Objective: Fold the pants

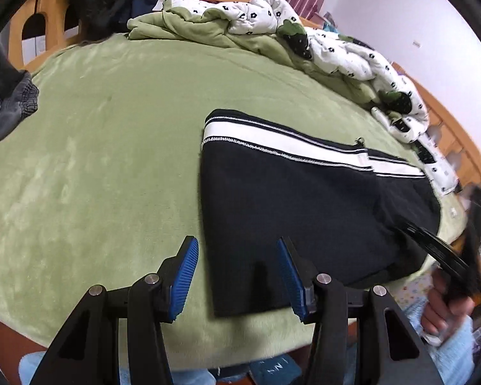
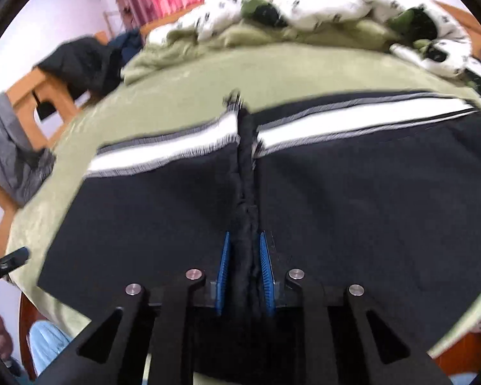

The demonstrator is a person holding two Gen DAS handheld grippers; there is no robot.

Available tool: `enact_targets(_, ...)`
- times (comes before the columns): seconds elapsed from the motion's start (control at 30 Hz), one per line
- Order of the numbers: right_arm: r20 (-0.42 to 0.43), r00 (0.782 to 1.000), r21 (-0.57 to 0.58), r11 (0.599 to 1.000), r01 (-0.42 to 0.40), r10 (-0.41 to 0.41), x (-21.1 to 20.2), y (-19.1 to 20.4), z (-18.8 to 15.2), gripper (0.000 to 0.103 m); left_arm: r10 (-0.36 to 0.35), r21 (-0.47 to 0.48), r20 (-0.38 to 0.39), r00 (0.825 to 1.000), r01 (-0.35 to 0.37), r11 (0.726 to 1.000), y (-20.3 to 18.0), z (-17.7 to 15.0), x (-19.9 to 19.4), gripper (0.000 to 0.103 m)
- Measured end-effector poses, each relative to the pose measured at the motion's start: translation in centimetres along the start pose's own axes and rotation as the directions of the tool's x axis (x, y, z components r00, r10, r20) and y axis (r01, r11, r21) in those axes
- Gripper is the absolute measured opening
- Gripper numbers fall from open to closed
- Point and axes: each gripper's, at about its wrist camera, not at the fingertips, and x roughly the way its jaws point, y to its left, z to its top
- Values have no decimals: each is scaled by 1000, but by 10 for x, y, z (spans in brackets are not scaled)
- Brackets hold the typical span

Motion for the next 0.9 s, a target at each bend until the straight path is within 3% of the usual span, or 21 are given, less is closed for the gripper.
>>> enact_targets(0.07, 29, 1000, -27, 1000, 8, -7, -18, 3, -9, 19, 6, 6, -38, 999, -6, 1000, -2, -5, 15, 50)
enact_targets(0.17, -18, 1000, -77, 997, 20, -21, -15, 7, -31, 20, 80, 48, -102, 992, -76, 996, -6, -28, 43, 53)
enact_targets(0.27, -40, 999, -96, 995, 27, -31, -5, 6, -51, 23, 87, 69, -69, 994, -82, 994, -8, -35, 31, 53)
enact_targets(0.43, -14, 1000, -47, 999, 4, -5, -28, -2, -40, 24, 88, 37, -66, 994, -86, 996, 4, -26, 0, 53)
enact_targets(0.67, 75, 987, 18, 990, 142, -143, -84, -39, -25, 32, 83, -20, 42, 996, -82, 996, 18, 0, -35, 53)
enact_targets(0.73, 83, 979, 62, 981, 181, -186, -98, -58, -21, 35, 116, -50, 63, 991, -113, 992, 21, 9, -34, 53)
enact_targets(0.9, 88, 962, 158, 958, 241, -257, -128, -104, -18, 49, 82, -73, 10, 997, -81, 994, 31, 27, -14, 53)
